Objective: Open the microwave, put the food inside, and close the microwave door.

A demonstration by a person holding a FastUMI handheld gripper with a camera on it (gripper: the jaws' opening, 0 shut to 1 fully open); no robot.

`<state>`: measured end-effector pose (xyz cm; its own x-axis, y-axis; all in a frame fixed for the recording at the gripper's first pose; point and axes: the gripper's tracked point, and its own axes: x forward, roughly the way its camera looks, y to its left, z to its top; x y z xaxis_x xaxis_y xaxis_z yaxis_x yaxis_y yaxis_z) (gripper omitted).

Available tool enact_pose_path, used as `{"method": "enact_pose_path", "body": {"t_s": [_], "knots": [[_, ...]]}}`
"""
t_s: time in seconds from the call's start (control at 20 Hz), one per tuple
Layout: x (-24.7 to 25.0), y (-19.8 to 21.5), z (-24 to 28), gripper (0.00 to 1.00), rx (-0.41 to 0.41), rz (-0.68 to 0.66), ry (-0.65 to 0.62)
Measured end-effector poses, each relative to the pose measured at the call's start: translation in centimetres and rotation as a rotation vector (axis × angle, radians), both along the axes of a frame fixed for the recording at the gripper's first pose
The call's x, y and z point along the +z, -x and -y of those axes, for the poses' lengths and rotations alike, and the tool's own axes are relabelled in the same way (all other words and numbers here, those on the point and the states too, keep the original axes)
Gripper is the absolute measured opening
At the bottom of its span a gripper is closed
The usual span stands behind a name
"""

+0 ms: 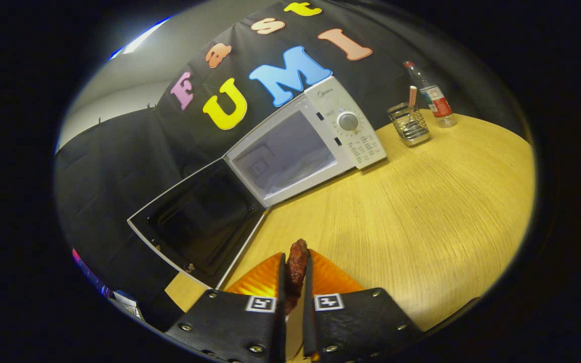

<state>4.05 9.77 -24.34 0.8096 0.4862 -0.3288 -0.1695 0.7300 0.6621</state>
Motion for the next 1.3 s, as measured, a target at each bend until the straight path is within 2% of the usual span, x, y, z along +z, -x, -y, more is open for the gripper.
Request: {"method": "enact_pose_path", "body": {"t_s": [0.15,0.25,0.4,0.6,0.7,1.0,1.3], "knots": [[0.5,-0.2,0.1,0.12,0.008,-0.007,0.011],[1.4,-0.2,-0.2,0.12,0.012,-0.013,-0.029],[2.7,-1.4,0.4,0.12,-0.022,0.001,-0.026],[4.8,-2.1,-0.1,0.12,-0.017,0.026,-0.041],[5.8,-3.2,0.0,0.12,-0.04,0.016,-0.069],[8.6,-10.8,-1.7,0.12,-0.114,0.012,-0.156],[7.1,-20.9,-4.6,0.12,-0.202,-0.011,-0.183]]}}
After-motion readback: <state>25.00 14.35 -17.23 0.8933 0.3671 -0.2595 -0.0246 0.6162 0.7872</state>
